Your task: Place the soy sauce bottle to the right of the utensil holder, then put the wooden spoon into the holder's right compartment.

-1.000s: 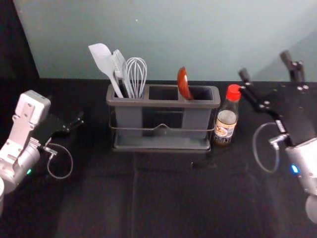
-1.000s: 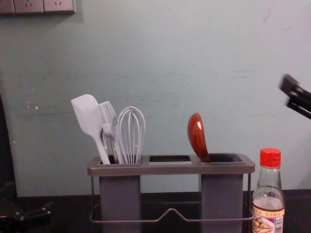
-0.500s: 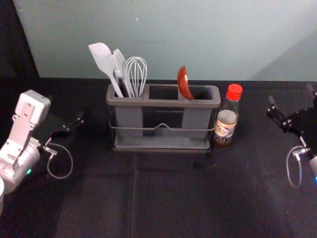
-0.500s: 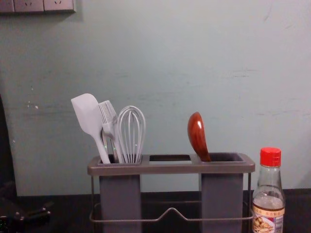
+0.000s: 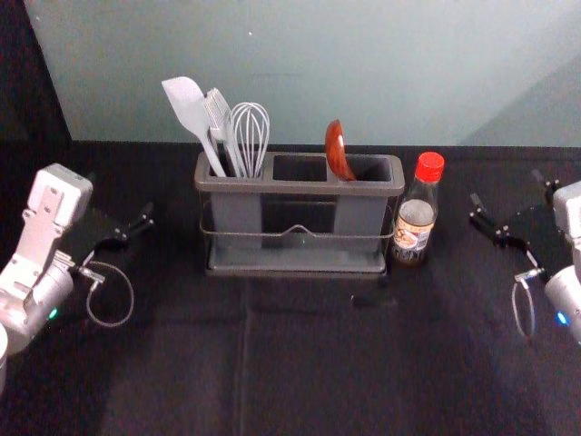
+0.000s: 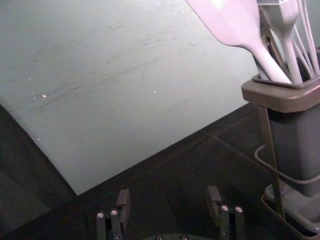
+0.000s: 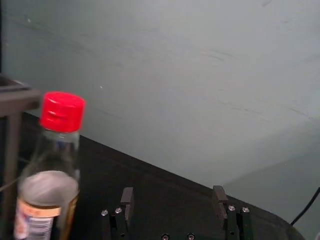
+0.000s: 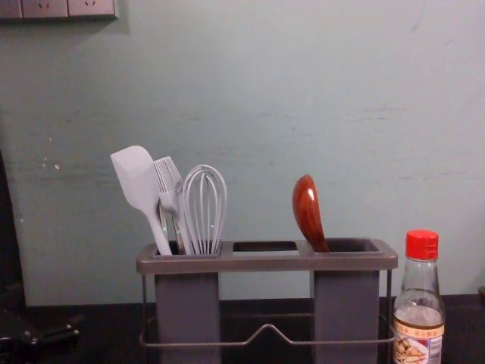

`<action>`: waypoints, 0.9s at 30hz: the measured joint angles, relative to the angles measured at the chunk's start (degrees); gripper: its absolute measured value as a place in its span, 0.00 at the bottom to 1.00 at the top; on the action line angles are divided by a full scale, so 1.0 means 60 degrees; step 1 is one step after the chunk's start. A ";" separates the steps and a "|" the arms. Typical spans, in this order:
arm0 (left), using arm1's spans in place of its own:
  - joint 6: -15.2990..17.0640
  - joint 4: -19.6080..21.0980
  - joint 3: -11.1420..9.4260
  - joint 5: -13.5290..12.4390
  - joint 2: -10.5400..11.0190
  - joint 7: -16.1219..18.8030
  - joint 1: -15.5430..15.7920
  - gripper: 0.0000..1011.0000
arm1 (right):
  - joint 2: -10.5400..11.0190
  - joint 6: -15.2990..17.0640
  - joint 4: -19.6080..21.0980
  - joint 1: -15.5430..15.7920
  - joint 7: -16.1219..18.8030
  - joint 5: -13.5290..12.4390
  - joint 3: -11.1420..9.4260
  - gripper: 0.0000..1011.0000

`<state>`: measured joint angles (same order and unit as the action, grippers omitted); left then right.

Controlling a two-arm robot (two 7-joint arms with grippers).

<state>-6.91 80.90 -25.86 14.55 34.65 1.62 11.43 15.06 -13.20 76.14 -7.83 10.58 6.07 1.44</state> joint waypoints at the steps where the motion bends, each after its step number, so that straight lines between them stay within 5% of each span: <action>1: 0.0000 0.0000 -0.0001 -0.0001 0.0000 0.0000 0.0000 0.99 | -0.0017 -0.0015 -0.0123 -0.0107 -0.0057 0.0052 0.0041 0.99; 9: 0.0000 0.0000 0.0000 0.0000 0.0000 0.0001 0.0000 0.99 | -0.0307 -0.0234 -0.0840 -0.0735 -0.0669 0.0472 0.0285 0.99; 27: 0.0000 0.0000 0.0000 0.0000 0.0000 0.0000 0.0000 0.99 | -0.0351 -0.0414 -0.0870 -0.0810 -0.0614 0.0481 0.0407 0.99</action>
<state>-6.91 80.90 -25.86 14.55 34.65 1.62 11.43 12.96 -15.68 70.92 -12.69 6.89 8.96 3.88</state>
